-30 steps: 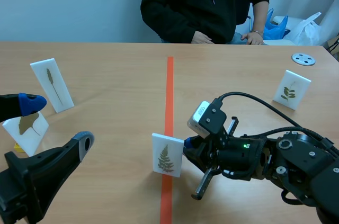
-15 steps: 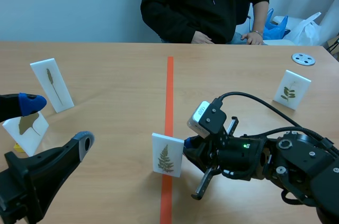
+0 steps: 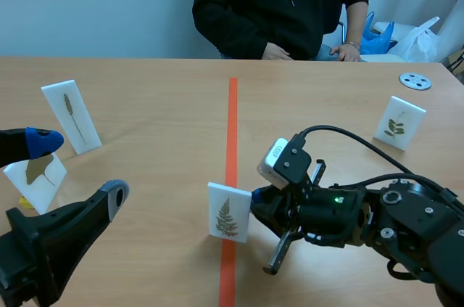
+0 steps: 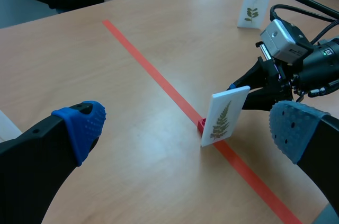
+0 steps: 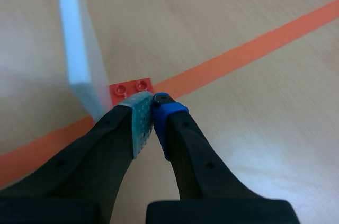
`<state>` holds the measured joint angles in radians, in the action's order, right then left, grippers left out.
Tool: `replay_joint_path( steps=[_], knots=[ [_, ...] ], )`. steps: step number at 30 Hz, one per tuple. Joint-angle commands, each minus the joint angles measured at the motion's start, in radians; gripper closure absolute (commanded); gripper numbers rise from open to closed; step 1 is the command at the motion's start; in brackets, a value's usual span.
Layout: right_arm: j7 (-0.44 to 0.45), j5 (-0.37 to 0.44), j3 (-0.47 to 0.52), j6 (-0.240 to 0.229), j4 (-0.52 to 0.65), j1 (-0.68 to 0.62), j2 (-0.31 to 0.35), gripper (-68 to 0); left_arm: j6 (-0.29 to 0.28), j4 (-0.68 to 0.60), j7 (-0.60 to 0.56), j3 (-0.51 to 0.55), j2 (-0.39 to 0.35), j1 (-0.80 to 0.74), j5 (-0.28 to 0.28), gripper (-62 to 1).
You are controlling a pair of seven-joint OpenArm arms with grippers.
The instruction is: Sort the leaf by its shape. The table is split by an orange tape line. A compound leaf with several leaflets goes to the left side, a simple leaf with one blade goes to the right side. Return to the home posture when a red brick is placed on the table.
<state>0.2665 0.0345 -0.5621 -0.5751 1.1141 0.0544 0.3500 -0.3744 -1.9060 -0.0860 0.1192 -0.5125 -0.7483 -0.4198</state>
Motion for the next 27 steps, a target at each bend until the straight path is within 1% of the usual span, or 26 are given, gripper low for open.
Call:
replay_joint_path(
  steps=[1,6,10,14,18,21,24,27],
  knots=[
    [0.017,0.014,0.014,-0.002,0.043,0.006,0.033,-1.1,-0.002,-0.006,-0.014,0.001,0.005,0.004,-0.006,-62.3],
    [0.017,0.018,0.023,-0.002,0.101,-0.022,0.09,-1.1,-0.002,-0.006,-0.013,0.001,0.005,0.003,-0.006,-62.3],
    [0.016,0.022,0.085,-0.002,0.193,-0.09,0.138,-1.1,-0.002,-0.006,-0.011,0.001,0.005,0.003,-0.006,-62.3],
    [-0.003,0.03,0.181,-0.002,0.321,-0.204,0.192,-1.1,-0.002,-0.006,-0.011,0.001,0.005,0.003,-0.006,-62.3],
    [-0.028,0.085,0.3,-0.002,0.448,-0.354,0.238,-1.1,-0.002,-0.006,-0.011,0.001,0.005,0.003,-0.006,-62.3],
    [-0.037,0.115,0.402,-0.002,0.52,-0.463,0.24,-1.1,-0.002,-0.006,-0.011,0.001,0.005,0.003,-0.006,-62.3],
    [-0.037,0.174,0.499,-0.002,0.574,-0.557,0.236,-1.1,-0.002,-0.006,-0.011,0.001,0.005,0.003,-0.006,-62.3],
    [-0.055,0.209,0.614,-0.002,0.623,-0.645,0.209,-1.3,-0.002,-0.006,-0.011,0.001,0.005,0.003,-0.006,-62.3]
  ],
)
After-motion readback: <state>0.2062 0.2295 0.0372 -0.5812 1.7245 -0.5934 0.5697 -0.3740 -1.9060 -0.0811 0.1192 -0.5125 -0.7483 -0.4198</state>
